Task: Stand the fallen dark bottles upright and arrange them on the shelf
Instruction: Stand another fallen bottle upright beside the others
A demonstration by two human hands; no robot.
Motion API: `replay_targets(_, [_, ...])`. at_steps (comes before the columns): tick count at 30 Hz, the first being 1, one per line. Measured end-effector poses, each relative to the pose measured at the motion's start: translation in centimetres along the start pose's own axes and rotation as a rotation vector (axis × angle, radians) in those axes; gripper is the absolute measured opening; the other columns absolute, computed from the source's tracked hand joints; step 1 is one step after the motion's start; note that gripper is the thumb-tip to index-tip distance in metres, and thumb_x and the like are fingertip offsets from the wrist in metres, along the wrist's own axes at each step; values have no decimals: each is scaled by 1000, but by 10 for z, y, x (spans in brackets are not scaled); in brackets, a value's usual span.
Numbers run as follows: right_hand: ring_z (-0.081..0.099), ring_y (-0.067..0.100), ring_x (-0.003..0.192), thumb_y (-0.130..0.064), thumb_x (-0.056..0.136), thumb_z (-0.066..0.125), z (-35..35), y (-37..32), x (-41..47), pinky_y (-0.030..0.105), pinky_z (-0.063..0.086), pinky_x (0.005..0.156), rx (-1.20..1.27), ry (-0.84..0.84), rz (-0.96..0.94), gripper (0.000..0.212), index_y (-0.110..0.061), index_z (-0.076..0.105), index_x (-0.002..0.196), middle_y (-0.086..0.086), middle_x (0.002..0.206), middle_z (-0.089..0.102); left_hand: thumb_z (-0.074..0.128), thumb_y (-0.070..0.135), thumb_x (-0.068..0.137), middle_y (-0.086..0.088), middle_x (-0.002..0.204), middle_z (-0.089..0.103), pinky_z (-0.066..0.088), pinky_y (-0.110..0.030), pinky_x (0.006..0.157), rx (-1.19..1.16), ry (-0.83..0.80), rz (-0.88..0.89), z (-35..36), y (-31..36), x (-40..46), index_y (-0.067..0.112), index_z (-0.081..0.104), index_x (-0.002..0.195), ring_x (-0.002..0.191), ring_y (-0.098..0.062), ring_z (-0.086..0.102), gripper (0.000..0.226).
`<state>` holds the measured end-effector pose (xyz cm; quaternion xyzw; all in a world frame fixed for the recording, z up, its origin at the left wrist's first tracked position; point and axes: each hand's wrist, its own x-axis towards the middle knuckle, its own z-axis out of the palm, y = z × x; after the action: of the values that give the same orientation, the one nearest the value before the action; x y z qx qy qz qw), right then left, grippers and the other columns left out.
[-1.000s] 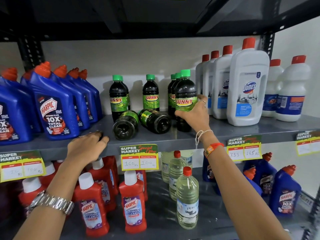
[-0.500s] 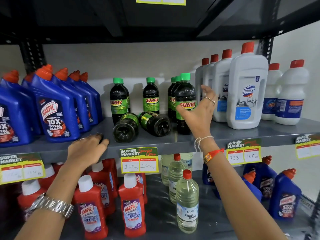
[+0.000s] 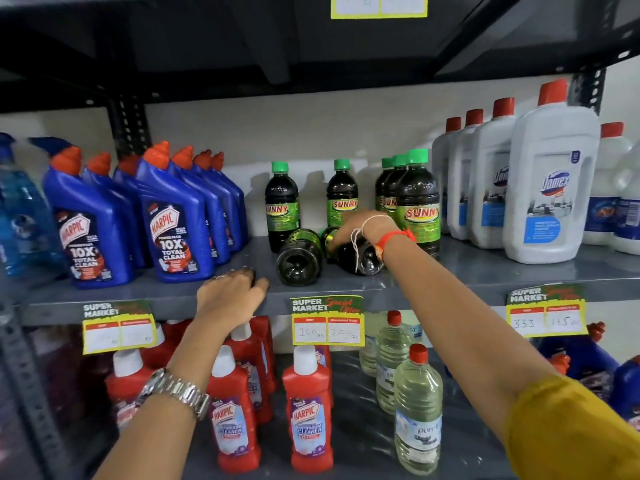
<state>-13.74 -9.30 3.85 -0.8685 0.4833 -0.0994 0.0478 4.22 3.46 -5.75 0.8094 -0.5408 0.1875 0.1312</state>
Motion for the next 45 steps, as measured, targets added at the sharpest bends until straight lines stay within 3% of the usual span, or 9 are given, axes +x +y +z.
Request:
replay_targets(7, [57,29,110,-57,69,67,10,-4,5,34,42,84,-82,202,102,67,-12,56,117,7,115,63,26,35,90,-11,117,61,34,-33,67,-10,25,3,1,0,-1,15,56,112,106,-28,57,42])
replay_targets(13, [62,34,102,-49,62,75,4,-2,-12,35,48,79,382,669,102,69,-6,53,111,14,108,65,22,35,89,-9,114,62,32,-32,63,23,52,25,3,-2,-2,17,57,112,102,-26,57,45])
replay_targets(17, [57,22,100,-35,61,80,-12,-6,-29,27,41,83,697,801,-19,71,-8,49,119,8,114,63,29,34,90,-8,126,56,31,-32,69,58,39,61,4,-1,-2,17,53,120,111,-26,54,43])
replay_targets(20, [55,19,101,-34,60,80,-11,-5,-37,26,41,85,803,799,-32,69,-9,49,116,7,112,62,15,41,85,-8,125,58,32,-32,70,31,61,45,4,-2,-1,17,54,119,110,-26,55,57])
replay_targets(24, [55,27,113,-37,59,80,9,1,-40,33,45,93,773,728,-28,80,-5,46,123,11,119,61,25,31,91,-7,132,54,34,-34,73,95,15,73,4,-2,-2,19,52,123,115,-26,52,43])
replay_targets(33, [58,26,109,-31,62,81,33,10,-36,30,48,90,839,640,-73,83,-5,37,128,12,117,61,24,32,91,-9,118,60,31,-32,66,50,68,48,3,0,-2,18,55,118,104,-26,56,43])
replay_targets(38, [40,32,131,-50,57,82,40,11,-41,36,35,106,529,642,-42,117,-1,19,143,19,139,42,19,30,89,-7,122,58,31,-32,66,87,65,81,6,-2,0,19,54,119,107,-26,55,47])
replay_targets(42, [37,34,131,-54,56,80,44,11,-45,38,37,104,379,709,12,114,1,25,140,21,139,40,22,33,91,-8,116,61,32,-32,67,32,84,51,7,-2,1,18,56,115,103,-25,57,45])
replay_targets(45, [46,31,125,-39,57,84,37,15,-41,37,40,100,535,622,20,109,5,25,138,17,131,49,25,35,91,-10,112,64,34,-32,67,-12,104,32,7,-1,0,15,58,109,101,-27,58,43])
